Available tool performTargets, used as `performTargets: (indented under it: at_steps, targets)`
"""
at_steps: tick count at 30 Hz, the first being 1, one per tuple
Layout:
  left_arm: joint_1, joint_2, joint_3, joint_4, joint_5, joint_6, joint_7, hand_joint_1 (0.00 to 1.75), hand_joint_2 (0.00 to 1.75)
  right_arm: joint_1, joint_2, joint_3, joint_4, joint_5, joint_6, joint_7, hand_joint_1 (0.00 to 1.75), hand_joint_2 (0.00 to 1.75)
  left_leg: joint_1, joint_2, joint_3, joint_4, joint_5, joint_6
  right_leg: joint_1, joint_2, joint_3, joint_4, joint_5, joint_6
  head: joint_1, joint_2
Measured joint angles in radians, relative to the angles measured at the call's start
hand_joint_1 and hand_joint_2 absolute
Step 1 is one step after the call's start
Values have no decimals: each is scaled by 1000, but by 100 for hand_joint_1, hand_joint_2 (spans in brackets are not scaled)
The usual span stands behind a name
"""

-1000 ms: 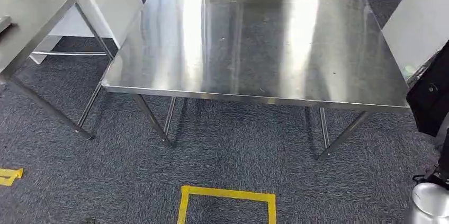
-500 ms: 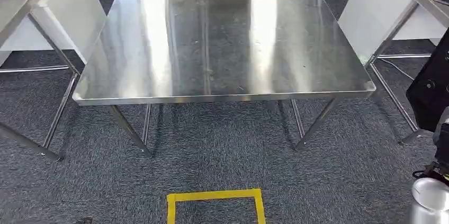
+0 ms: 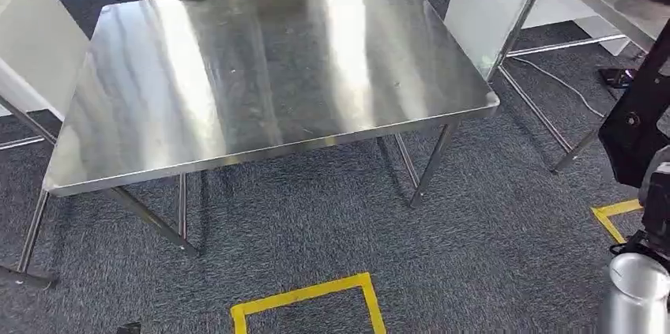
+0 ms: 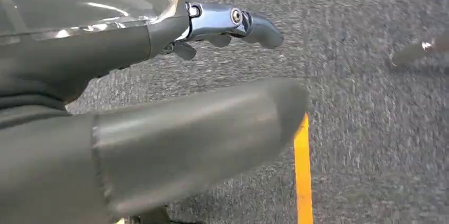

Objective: Take the parts from the cabinet and place them on the table.

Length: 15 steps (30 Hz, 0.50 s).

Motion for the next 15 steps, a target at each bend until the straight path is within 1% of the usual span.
performTargets:
  at_steps: [1, 2, 3, 4, 5, 6, 7, 8, 9, 10, 11, 12, 13, 14, 15]
  targets:
    - [0, 0, 0, 0, 0, 7, 2, 0, 0, 0, 0, 0, 3, -2, -5, 0, 171, 175, 3, 0, -32, 58, -13, -3, 0, 7, 0, 0, 0, 0, 1, 0]
    - [1, -1, 0, 0, 0, 11, 2, 0, 0, 0, 0, 0, 8, -4, -10, 0, 171, 175, 7, 0, -41, 64, -1, -5, 0, 14, 0, 0, 0, 0, 0, 0]
    - [1, -1, 0, 0, 0, 13, 2, 0, 0, 0, 0, 1, 11, -6, -14, 0, 171, 175, 9, 0, -37, 47, 18, -5, 0, 17, 1, 0, 0, 0, 1, 0]
    - [0, -1, 0, 0, 0, 15, 2, 0, 0, 0, 0, 1, 13, -9, -16, 0, 171, 175, 11, 0, -27, 22, 37, -6, -1, 20, 1, 0, 0, 0, 0, 0]
    - [0, -1, 0, 0, 0, 18, 2, 0, 0, 0, 0, 2, 16, -17, -21, 0, 171, 175, 16, 0, 6, -52, 83, -6, -3, 25, 2, 1, 0, 1, 1, 0]
    - [-1, -1, 0, 0, -2, 20, 1, 0, 0, 0, 0, 2, 18, -22, -25, 0, 171, 175, 19, -1, 51, -148, 131, -6, -5, 30, 4, 1, 1, 2, 0, 0]
    - [-2, -1, 0, 0, -3, 21, 2, 0, 0, 1, -1, 2, 18, -24, -29, 0, 171, 175, 24, -9, 88, -221, 156, -5, -4, 34, 4, 1, 2, 5, 1, 0]
    - [-4, -1, 0, 0, -4, 22, 2, 0, 0, 2, -3, 2, 18, -26, -34, 0, 171, 175, 18, -18, 92, -241, 147, -5, 7, 36, -1, 4, 3, 16, 1, 0]
    - [-4, -2, -1, 0, -5, 24, 3, 0, 0, 2, -5, 3, 18, -28, -35, 0, 171, 175, 18, -17, 89, -242, 151, 1, 5, 38, -3, 2, 5, 22, 3, 0]
    - [-4, -4, -2, 1, -10, 29, 9, 0, 0, 2, -9, 3, 18, -32, -37, 0, 171, 175, 18, -16, 89, -245, 152, 1, 14, 38, -5, 4, -2, 17, 3, 0]
    - [-4, -4, -3, 0, -13, 31, 16, 0, 0, 7, -10, 3, 18, -34, -39, 0, 171, 175, 12, -15, 90, -244, 153, 3, 9, 39, -3, 1, 3, 19, 3, 0]
    - [-5, -4, -4, 1, -15, 32, 20, 0, 0, 10, -10, 3, 18, -34, -41, 0, 171, 175, 1, -15, 86, -238, 150, 12, 6, 39, 2, -11, 8, 27, 3, 0]
    - [-7, -2, -5, 0, -22, 39, 27, 0, 0, 13, -10, 4, 18, -35, -42, -1, 171, 175, -2, -16, 87, -240, 151, 29, -1, 40, 4, -20, 16, 48, 1, 0]
    - [-9, -1, -7, 0, -25, 47, 35, 0, 0, 17, -10, 5, 19, -36, -43, 0, 171, 175, -2, -15, 86, -253, 154, 40, 0, 41, 6, -6, 30, 61, 1, 0]
    - [-10, -2, -13, 0, -32, 54, 44, 0, 0, 22, -14, 5, 19, -37, -47, 0, 171, 175, 0, -15, 91, -258, 145, 55, -1, 39, 4, -2, 34, 65, 2, 0]
